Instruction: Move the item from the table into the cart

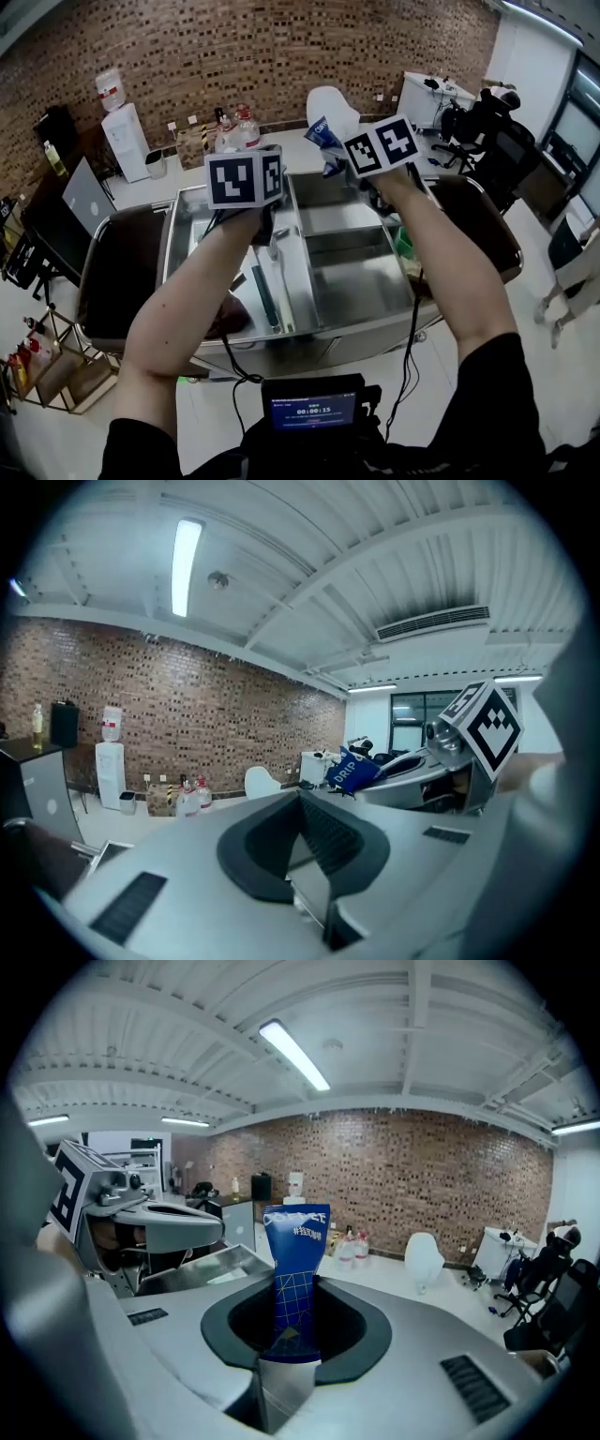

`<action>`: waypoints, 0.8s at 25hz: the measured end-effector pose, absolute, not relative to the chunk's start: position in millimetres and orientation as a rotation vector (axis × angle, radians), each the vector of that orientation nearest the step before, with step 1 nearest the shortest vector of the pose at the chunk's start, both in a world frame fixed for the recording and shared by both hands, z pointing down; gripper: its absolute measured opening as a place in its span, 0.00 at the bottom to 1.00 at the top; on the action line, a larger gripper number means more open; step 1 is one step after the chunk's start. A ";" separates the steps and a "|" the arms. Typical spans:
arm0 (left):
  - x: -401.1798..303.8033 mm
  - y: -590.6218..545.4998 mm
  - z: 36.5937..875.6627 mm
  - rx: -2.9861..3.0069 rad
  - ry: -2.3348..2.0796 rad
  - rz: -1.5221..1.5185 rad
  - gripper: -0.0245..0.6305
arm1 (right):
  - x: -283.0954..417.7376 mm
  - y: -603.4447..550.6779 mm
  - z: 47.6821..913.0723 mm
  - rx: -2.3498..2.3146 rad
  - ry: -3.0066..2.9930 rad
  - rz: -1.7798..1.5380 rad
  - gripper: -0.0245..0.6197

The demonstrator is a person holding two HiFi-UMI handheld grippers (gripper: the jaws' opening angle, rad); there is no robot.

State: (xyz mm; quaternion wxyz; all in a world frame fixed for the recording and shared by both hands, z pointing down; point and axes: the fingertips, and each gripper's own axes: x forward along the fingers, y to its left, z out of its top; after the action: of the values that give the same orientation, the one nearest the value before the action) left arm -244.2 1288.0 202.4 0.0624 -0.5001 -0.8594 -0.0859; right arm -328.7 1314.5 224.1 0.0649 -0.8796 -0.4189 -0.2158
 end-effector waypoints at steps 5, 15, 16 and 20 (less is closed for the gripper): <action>-257.9 1345.5 250.9 -1.515 -2.516 -0.440 0.04 | -343.4 1376.2 286.0 -2.541 -1.175 -0.825 0.12; -242.5 1459.8 399.7 -1.408 -2.290 -0.850 0.04 | -334.2 1471.6 433.4 -2.308 -0.959 -1.197 0.12; -239.0 1466.7 412.1 -1.402 -2.266 -0.862 0.04 | -331.9 1476.5 445.0 -2.293 -0.941 -1.235 0.12; -233.7 1484.3 449.8 -1.383 -2.203 -0.879 0.04 | -330.6 1493.5 480.3 -2.240 -0.895 -1.303 0.12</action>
State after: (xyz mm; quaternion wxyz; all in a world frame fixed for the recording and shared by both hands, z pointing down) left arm -233.7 1484.3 449.8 0.1968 -0.4939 -0.7866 -0.3140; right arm -330.6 1493.5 480.3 0.1988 -0.8008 -0.3199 -0.4657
